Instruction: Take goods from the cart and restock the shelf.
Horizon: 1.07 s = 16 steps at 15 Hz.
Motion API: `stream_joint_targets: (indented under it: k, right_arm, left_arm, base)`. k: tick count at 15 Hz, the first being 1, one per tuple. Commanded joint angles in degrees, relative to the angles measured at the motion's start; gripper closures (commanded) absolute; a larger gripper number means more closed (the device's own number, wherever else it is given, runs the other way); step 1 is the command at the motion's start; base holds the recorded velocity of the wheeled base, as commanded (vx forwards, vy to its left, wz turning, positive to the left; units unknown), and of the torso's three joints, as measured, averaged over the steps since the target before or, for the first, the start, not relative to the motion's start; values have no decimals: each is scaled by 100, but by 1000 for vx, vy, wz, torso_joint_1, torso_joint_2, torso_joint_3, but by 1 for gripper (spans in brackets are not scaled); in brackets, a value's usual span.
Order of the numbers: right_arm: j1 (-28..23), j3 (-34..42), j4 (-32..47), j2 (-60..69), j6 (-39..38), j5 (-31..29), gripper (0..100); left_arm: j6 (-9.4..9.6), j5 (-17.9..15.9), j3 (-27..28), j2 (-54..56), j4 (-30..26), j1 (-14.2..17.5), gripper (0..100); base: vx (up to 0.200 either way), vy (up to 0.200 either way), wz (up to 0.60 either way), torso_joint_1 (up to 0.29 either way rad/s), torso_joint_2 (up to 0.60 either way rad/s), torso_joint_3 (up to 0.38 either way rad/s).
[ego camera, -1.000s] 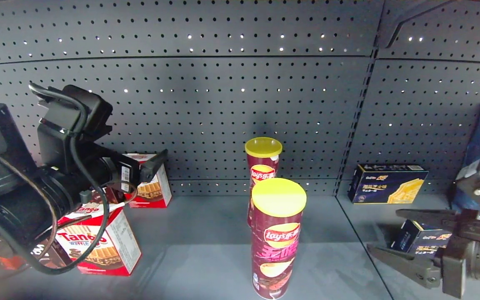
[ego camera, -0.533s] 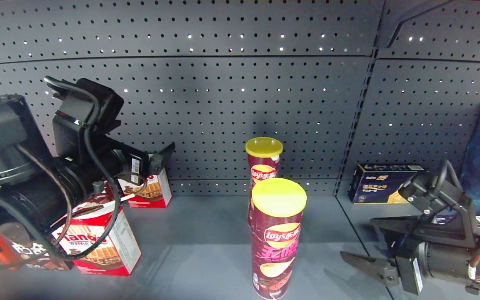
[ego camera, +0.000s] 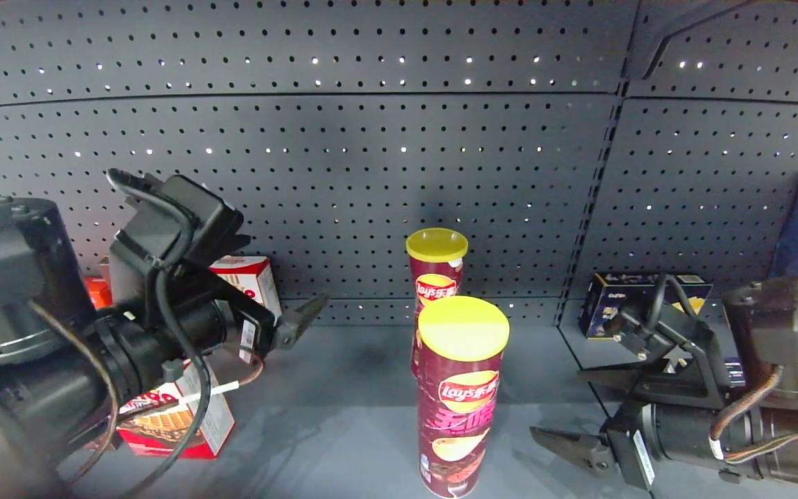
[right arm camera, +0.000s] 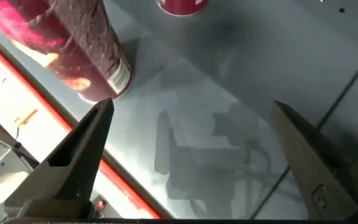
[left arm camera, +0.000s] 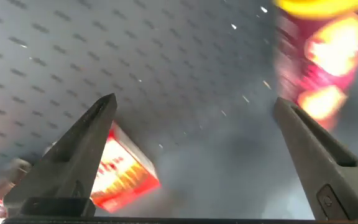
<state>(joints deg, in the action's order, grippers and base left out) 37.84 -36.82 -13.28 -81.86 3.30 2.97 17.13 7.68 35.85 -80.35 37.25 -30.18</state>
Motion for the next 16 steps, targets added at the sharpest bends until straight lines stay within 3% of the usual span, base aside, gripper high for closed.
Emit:
stream_joint_targets:
  k: [1, 16]
  right_arm:
    - [4, -159, -8, -252, 4, 1, 0]
    - [259, -458, -79, -709, 4, -51, 0]
  left_arm:
    - [-8, -21, -254, 388, -192, -181, 0]
    - [-16, -3, -386, 450, -183, -119, 0]
  base:
    - [0, 0, 0, 0, 0, 0]
    - [0, 0, 0, 0, 0, 0]
